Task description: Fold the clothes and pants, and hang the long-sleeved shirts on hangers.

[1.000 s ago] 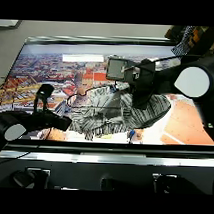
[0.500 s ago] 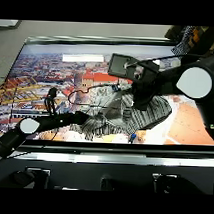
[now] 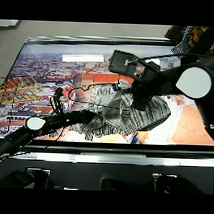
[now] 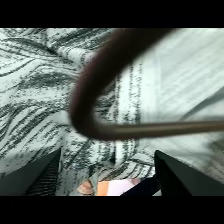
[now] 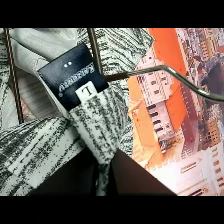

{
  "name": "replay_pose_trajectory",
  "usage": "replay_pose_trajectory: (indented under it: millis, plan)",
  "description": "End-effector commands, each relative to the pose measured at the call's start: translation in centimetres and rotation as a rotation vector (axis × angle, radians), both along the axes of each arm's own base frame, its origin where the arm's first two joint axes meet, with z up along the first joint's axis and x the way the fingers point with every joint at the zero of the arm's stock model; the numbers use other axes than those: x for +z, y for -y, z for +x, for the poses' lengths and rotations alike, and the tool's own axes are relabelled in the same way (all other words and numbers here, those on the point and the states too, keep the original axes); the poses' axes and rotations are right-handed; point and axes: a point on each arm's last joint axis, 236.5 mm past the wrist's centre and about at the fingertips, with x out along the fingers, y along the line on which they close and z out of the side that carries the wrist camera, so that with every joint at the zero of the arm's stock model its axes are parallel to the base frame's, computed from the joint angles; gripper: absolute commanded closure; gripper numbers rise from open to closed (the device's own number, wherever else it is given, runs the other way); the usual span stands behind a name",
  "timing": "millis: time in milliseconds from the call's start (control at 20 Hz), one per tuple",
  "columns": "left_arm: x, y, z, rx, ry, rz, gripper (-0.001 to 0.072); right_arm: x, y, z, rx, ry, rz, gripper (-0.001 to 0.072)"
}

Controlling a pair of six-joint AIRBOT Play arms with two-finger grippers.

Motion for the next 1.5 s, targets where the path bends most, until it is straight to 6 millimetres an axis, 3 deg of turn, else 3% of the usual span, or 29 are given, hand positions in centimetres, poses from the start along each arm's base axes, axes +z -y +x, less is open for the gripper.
replay_pose_trajectory:
  millis: [0,50,150,250,350,600,850,1250,1450]
  plan:
    - [0.8,0.6,0.1,-0.006,0.017,-0.042,0.0107,0.0,0.0,0.0,-0.015,-0.010,0.011,0.0684]
    - [0.4,0.6,0.2,-0.003,0.011,-0.037,0.0109,0.0,0.0,0.0,-0.015,-0.010,0.011,0.0684]
    - [-0.6,0.7,0.3,-0.003,-0.012,-0.027,0.0224,0.0,0.0,0.0,-0.015,-0.010,0.011,0.0684]
    - [-1.3,0.7,0.5,0.004,-0.033,-0.025,0.0408,0.0,0.0,0.0,-0.016,-0.011,0.012,0.0684]
    - [-1.6,0.7,0.5,0.005,-0.039,-0.021,0.0680,0.0,0.0,0.0,-0.030,-0.017,0.021,0.0684]
    - [-0.7,-0.7,2.4,0.058,-0.001,-0.017,0.0690,-0.5,0.4,-0.7,-0.057,-0.058,0.015,0.0685]
    - [1.8,-3.6,5.8,0.150,0.052,-0.038,0.0690,-1.5,3.1,-2.0,-0.132,-0.126,-0.065,0.0685]
    - [2.0,-4.0,6.0,0.150,0.053,-0.040,0.0690,-2.3,4.7,-3.0,-0.201,-0.188,-0.105,0.0686]
    - [3.7,-3.8,6.7,0.151,0.089,-0.053,0.0690,-3.0,4.1,-3.0,-0.192,-0.213,-0.105,0.0686]
